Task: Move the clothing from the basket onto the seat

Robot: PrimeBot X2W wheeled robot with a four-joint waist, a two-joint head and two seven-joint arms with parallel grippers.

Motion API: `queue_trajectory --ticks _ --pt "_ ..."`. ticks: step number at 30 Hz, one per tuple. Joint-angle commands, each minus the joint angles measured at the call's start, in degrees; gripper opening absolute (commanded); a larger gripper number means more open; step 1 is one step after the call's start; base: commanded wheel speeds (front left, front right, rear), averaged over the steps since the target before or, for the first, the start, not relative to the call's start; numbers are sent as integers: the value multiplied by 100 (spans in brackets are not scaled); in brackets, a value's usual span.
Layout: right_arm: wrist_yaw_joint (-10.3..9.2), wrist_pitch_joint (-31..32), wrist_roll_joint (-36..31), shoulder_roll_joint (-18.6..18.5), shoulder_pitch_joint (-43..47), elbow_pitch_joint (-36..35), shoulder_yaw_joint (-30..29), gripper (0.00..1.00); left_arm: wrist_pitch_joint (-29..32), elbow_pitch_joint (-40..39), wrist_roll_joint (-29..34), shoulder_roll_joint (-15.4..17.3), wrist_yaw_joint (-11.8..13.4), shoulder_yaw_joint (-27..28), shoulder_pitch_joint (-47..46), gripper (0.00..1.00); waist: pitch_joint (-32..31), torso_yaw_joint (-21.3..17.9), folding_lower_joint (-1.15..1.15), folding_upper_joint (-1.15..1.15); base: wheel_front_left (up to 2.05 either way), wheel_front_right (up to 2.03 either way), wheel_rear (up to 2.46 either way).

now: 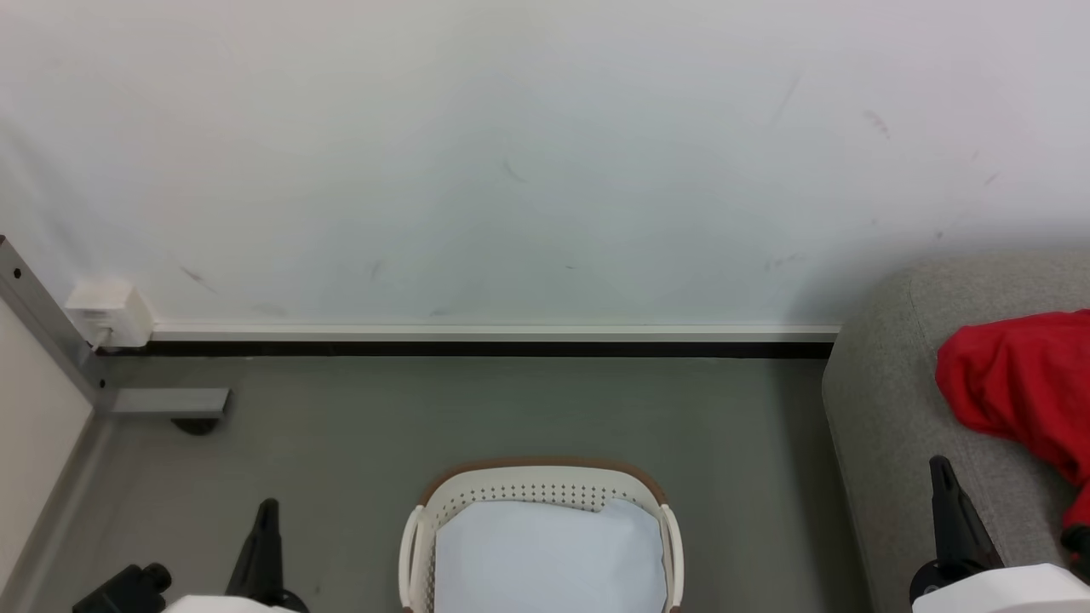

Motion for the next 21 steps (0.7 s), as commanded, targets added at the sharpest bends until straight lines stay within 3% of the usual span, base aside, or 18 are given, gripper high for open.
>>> queue_trajectory --ticks 1,21 --pt "-2 40 171 5 -102 -95 -66 0 41 -104 -231 17 -22 30 -125 0 1 1 0 0 0 0 0" --pt "-4 439 1488 106 -97 -169 -329 0 439 -253 -1729 -2 -39 88 -159 0 21 19 0 0 0 0 0"
